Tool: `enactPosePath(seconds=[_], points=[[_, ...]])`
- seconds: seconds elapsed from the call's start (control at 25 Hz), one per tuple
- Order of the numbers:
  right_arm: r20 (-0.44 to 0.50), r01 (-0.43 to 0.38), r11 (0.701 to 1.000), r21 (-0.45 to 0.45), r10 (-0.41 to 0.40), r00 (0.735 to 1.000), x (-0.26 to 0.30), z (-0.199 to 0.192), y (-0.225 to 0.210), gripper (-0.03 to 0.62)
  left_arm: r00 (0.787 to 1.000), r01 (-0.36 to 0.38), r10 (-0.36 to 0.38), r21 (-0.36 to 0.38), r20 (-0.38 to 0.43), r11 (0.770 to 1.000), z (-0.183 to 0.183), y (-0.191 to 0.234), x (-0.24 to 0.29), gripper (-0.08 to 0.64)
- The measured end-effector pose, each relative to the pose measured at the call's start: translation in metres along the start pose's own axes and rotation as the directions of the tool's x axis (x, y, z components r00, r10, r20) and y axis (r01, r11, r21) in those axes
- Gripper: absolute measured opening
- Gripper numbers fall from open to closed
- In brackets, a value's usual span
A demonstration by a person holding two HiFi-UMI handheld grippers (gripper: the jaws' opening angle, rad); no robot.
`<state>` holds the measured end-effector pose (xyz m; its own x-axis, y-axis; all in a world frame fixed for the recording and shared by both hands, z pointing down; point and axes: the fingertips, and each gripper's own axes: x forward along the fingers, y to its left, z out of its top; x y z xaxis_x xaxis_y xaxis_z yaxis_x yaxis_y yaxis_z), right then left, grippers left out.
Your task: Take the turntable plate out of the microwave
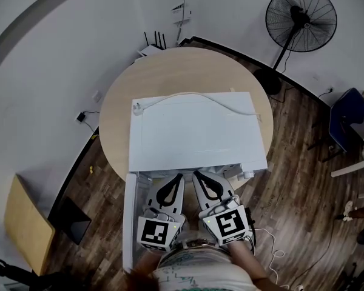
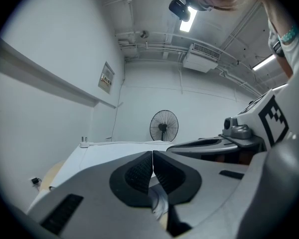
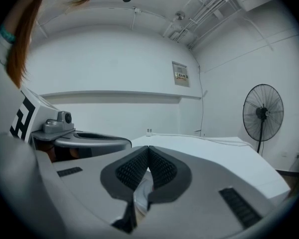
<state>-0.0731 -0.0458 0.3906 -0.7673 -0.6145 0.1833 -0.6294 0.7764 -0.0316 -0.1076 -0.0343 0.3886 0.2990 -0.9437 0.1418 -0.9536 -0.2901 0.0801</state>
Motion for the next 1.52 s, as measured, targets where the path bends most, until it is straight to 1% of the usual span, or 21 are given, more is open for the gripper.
enactPosePath(seconds=[0.12,0.24,0.56,0.72,0.84,1.04,1.16,1.36,1.52], points=[[-0.012,0.001,1.000,0.018,-0.001,1.000,0.002,-0.010,-0.003,-0.009,0.999,-0.012,0.012,-0.001,-0.037,1.000,-0.012,0.002,0.002,0.015],[-0.029,0.020,1.000,0.016,-0.020,0.999,0.004,-0.021,-0.009,-0.009,0.999,-0.008,0.008,-0.011,-0.046,1.000,-0.024,0.003,0.004,0.015],[-0.140,0.027,0.996,0.080,-0.016,0.990,0.011,-0.076,-0.015,-0.009,0.992,-0.024,0.019,-0.031,-0.129,0.999,-0.062,0.016,0.012,0.015],[-0.197,0.035,0.995,0.097,-0.015,0.980,0.018,-0.105,-0.019,-0.009,0.985,-0.035,0.029,-0.035,-0.171,0.999,-0.082,0.024,0.017,0.015],[-0.225,0.039,0.995,0.090,-0.018,0.974,0.027,-0.123,-0.023,-0.009,0.979,-0.040,0.033,-0.031,-0.200,0.999,-0.096,0.029,0.022,0.015],[-0.278,0.050,0.995,0.082,-0.025,0.960,0.042,-0.152,-0.031,-0.009,0.964,-0.051,0.044,-0.021,-0.262,0.998,-0.125,0.038,0.029,0.015],[-0.324,0.053,0.996,0.074,-0.026,0.946,0.048,-0.170,-0.034,-0.009,0.953,-0.056,0.048,-0.017,-0.299,0.998,-0.142,0.039,0.034,0.015],[-0.388,0.037,0.998,0.059,-0.011,0.922,0.058,-0.198,-0.034,-0.009,0.932,-0.041,0.040,0.006,-0.360,0.999,-0.169,0.041,0.040,0.015],[-0.432,0.024,0.998,0.053,0.002,0.902,0.062,-0.216,-0.033,-0.009,0.915,-0.057,0.051,-0.002,-0.401,0.998,-0.189,0.047,0.042,0.015]])
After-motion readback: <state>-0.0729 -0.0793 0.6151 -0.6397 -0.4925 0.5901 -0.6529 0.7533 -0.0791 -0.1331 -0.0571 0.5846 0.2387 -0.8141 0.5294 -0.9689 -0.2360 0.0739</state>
